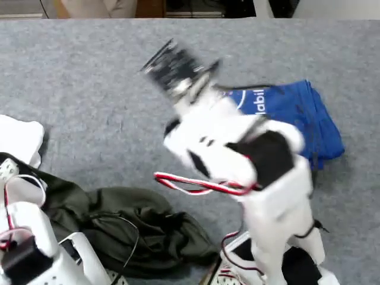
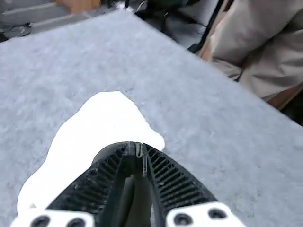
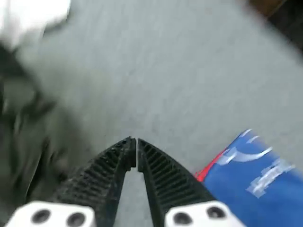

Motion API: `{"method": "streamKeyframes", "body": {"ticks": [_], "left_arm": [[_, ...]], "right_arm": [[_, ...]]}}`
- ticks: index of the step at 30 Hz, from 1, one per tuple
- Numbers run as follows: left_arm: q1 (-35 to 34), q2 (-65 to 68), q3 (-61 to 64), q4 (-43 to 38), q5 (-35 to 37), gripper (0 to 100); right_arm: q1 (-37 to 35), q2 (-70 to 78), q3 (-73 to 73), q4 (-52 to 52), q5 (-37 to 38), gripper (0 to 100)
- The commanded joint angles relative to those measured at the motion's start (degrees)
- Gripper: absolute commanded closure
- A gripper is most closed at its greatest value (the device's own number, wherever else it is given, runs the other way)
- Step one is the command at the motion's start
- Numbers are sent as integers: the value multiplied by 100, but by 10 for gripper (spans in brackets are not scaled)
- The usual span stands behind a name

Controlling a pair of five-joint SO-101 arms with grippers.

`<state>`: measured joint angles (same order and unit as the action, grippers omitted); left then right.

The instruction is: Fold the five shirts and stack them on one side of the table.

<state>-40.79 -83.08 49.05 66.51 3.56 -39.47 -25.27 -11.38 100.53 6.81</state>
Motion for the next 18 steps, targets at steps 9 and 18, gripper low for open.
{"method": "streamKeyframes", "body": {"ticks": [9, 18], "left_arm": [[-316, -22, 1837, -1213, -44, 981], [-545, -22, 2787, -2013, -35, 981]], "right_arm": [[-2132, -119, 2888, 158, 26, 878], [-3011, -127, 3855, 149, 1178, 876]]}}
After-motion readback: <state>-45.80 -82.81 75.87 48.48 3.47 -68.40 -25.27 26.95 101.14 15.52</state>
